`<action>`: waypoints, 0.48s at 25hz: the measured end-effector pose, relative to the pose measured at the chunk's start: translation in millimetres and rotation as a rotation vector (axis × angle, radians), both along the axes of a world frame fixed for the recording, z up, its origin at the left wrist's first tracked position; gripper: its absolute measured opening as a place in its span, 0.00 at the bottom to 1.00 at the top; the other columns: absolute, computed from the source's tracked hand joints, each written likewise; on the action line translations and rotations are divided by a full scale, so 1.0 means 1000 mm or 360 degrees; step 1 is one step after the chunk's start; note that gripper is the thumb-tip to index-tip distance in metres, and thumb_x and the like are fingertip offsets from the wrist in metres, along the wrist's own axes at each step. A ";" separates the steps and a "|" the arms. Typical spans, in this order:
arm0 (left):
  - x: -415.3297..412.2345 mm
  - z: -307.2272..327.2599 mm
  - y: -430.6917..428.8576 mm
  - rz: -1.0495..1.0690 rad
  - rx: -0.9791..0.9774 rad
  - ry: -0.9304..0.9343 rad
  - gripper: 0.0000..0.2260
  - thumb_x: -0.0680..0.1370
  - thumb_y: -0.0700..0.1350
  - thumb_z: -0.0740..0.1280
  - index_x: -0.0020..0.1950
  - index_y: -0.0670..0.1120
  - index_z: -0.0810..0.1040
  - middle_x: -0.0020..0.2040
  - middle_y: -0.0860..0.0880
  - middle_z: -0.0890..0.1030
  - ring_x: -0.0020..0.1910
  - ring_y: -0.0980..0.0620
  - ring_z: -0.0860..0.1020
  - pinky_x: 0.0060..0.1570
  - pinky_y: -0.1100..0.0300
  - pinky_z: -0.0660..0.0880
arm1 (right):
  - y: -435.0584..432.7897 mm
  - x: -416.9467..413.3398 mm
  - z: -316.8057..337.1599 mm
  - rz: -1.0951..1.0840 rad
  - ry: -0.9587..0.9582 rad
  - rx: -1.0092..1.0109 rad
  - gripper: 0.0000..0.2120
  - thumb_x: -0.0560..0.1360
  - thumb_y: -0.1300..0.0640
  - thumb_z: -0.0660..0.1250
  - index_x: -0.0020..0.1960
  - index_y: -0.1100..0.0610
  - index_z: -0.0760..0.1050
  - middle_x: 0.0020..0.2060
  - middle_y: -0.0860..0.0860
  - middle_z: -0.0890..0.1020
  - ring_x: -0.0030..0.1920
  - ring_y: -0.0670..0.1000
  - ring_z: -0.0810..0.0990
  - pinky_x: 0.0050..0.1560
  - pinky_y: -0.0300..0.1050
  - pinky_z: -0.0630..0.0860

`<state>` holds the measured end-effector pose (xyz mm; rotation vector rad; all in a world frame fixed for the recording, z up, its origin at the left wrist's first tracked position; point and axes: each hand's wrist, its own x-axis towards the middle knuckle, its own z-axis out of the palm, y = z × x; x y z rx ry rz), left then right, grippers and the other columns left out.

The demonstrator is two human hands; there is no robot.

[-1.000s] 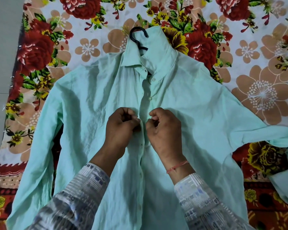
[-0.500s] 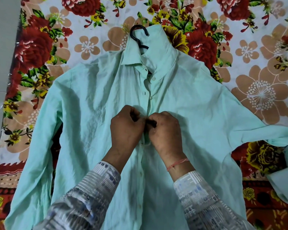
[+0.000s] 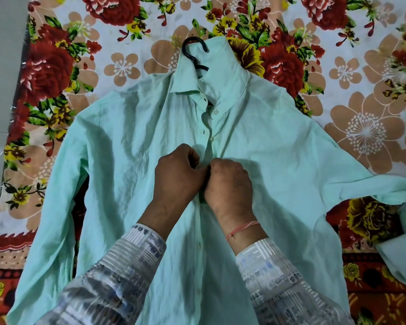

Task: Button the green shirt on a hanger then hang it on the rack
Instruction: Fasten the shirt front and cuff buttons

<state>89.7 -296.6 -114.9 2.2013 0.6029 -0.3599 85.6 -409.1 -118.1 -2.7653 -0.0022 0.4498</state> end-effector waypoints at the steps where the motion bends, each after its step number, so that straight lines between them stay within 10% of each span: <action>1: 0.003 0.001 0.000 0.0004 -0.0024 0.0040 0.08 0.72 0.50 0.77 0.45 0.51 0.80 0.39 0.55 0.83 0.39 0.56 0.80 0.38 0.60 0.77 | 0.001 -0.001 0.000 -0.0023 -0.0018 0.0012 0.08 0.74 0.64 0.61 0.47 0.57 0.79 0.44 0.56 0.84 0.47 0.60 0.83 0.45 0.50 0.77; 6: 0.004 -0.007 0.004 0.0175 -0.0247 0.0064 0.07 0.72 0.39 0.74 0.44 0.51 0.83 0.41 0.54 0.85 0.42 0.53 0.84 0.41 0.57 0.80 | -0.001 -0.006 -0.011 -0.0294 -0.0227 0.0318 0.08 0.74 0.60 0.68 0.36 0.57 0.78 0.30 0.52 0.81 0.33 0.57 0.80 0.35 0.45 0.73; 12: -0.022 -0.020 0.019 0.0548 -0.0872 0.0034 0.11 0.74 0.34 0.78 0.44 0.49 0.82 0.40 0.48 0.85 0.41 0.50 0.83 0.53 0.46 0.84 | -0.006 -0.002 -0.015 -0.0970 0.0120 0.1098 0.05 0.67 0.52 0.75 0.42 0.46 0.87 0.33 0.45 0.87 0.37 0.49 0.88 0.48 0.55 0.86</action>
